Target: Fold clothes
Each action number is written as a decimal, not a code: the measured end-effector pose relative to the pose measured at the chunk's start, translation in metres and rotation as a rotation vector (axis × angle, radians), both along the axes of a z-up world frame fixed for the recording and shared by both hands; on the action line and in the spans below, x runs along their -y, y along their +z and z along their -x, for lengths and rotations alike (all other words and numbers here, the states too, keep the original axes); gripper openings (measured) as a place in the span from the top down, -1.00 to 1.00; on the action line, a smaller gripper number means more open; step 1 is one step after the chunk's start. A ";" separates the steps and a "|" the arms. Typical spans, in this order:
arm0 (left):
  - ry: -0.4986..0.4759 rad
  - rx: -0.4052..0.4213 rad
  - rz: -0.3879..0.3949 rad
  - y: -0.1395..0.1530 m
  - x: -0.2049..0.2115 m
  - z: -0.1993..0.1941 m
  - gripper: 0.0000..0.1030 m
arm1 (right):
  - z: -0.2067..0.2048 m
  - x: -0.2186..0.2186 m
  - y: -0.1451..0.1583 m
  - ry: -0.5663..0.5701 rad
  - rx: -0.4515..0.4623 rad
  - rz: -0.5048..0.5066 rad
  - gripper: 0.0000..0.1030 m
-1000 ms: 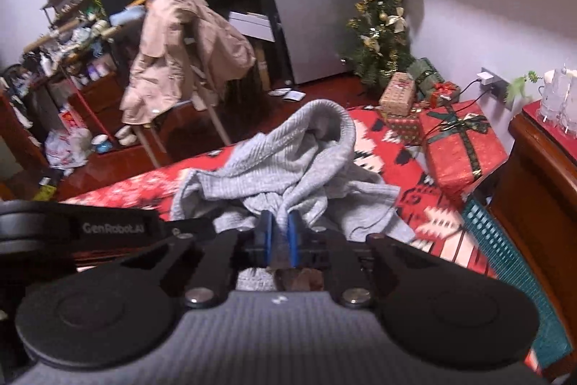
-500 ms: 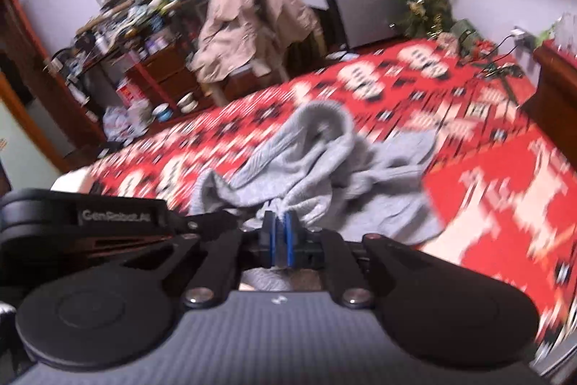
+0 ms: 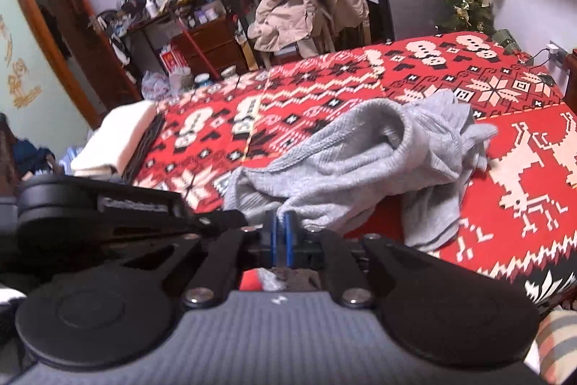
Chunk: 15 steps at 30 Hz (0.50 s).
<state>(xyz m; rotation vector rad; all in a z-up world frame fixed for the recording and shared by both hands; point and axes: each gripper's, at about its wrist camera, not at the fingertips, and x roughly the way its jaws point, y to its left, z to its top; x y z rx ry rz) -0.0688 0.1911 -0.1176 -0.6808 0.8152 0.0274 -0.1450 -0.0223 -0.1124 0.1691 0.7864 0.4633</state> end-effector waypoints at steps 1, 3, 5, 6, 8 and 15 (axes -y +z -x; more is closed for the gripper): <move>0.005 0.000 0.002 -0.005 -0.004 0.004 0.89 | 0.004 -0.002 -0.001 0.003 -0.002 0.009 0.70; 0.006 -0.005 0.018 -0.013 -0.009 0.006 0.83 | 0.003 0.004 -0.004 -0.013 -0.015 0.010 0.61; 0.005 -0.012 0.029 -0.021 -0.014 0.008 0.82 | 0.005 0.011 -0.005 -0.035 -0.028 0.004 0.51; 0.004 -0.015 0.035 -0.024 -0.016 0.009 0.82 | 0.004 0.015 -0.004 -0.046 -0.028 0.009 0.47; 0.000 -0.015 0.062 -0.030 -0.019 0.010 0.78 | -0.001 0.024 -0.003 -0.068 -0.024 0.028 0.44; -0.004 0.021 0.133 -0.040 -0.022 0.008 0.47 | -0.032 0.056 -0.013 -0.152 -0.002 0.107 0.28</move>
